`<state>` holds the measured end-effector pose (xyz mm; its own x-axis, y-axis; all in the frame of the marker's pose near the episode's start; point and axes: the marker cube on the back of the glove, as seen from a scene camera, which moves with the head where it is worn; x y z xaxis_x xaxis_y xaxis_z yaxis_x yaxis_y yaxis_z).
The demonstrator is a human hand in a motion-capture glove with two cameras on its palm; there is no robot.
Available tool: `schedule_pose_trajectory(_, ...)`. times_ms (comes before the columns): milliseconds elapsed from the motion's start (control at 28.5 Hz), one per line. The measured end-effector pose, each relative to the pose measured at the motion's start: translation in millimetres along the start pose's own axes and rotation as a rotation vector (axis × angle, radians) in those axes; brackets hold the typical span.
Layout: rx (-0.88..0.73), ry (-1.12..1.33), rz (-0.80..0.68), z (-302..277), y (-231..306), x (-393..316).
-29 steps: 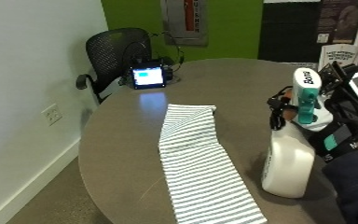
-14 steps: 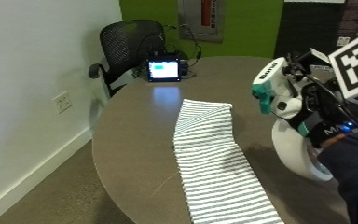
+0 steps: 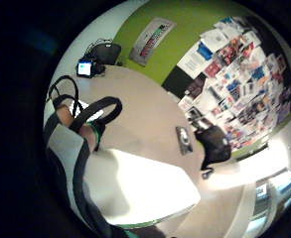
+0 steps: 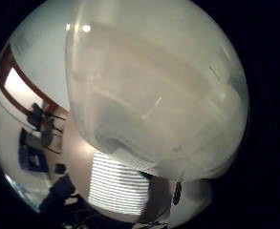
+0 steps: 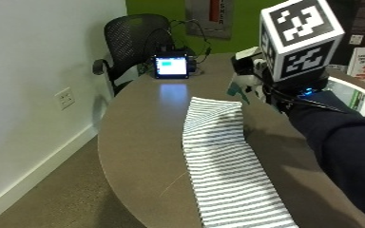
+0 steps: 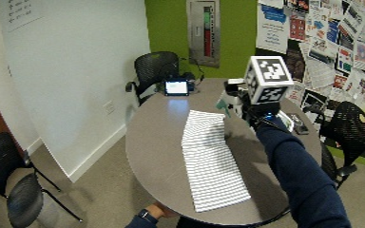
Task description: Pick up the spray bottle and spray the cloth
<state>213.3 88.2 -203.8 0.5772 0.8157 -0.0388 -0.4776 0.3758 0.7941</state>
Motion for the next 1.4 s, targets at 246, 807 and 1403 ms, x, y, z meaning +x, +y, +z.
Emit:
schedule_pose_trajectory(246,0.039,0.259,-0.123,7,-3,-11)
schedule_pose_trajectory(807,0.089,0.500,-0.250,24,8,-7)
schedule_pose_trajectory(1403,0.085,0.530,-0.268,30,13,-12)
